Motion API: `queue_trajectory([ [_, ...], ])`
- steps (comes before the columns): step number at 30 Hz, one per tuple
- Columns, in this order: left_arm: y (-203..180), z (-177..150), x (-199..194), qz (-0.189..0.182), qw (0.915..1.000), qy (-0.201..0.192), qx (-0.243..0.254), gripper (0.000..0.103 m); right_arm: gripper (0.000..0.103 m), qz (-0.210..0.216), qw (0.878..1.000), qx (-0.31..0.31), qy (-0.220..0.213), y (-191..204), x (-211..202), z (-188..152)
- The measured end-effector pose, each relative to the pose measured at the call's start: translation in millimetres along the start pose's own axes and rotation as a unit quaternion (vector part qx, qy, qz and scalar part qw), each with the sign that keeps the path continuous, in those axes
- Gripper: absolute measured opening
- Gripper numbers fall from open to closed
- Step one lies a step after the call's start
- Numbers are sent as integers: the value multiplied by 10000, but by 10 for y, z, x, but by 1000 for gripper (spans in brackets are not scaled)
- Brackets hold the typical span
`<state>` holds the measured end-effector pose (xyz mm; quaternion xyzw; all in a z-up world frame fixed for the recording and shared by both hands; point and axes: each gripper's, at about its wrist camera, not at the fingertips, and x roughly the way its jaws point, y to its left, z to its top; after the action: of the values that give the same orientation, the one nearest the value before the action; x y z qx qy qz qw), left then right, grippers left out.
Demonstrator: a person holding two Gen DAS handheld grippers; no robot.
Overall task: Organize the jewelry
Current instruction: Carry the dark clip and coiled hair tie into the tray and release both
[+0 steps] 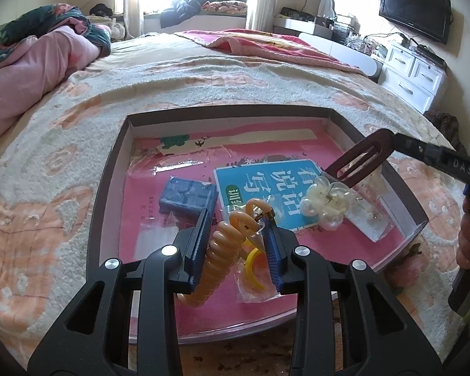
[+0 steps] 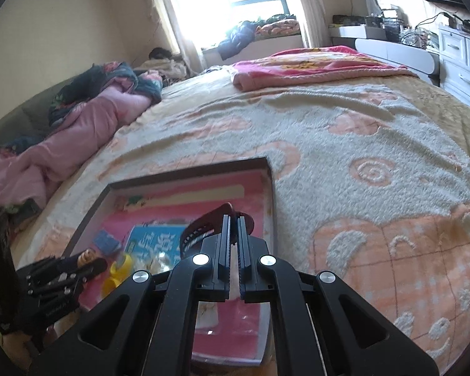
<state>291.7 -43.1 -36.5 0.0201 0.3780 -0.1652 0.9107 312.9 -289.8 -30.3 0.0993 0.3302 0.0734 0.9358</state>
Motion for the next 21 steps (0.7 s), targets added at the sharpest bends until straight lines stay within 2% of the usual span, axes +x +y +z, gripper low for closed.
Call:
queue_trajectory([
  [10,24,-19,19,-22,9999,78,-59,26,5,85,9984,-180,526,157,81,-241],
  [18,22,-34,8,-50,9999,64,-71,27,6,113,9977,-87,664,163,60,-321],
  [20,26,-30,2,-62,9999,57,-83,28,10,78,9979,-72,639,151,29,-330],
  [21,28,-30,-2,-67,9999,55,-90,28,17,61,9980,-57,626,145,12,-335],
])
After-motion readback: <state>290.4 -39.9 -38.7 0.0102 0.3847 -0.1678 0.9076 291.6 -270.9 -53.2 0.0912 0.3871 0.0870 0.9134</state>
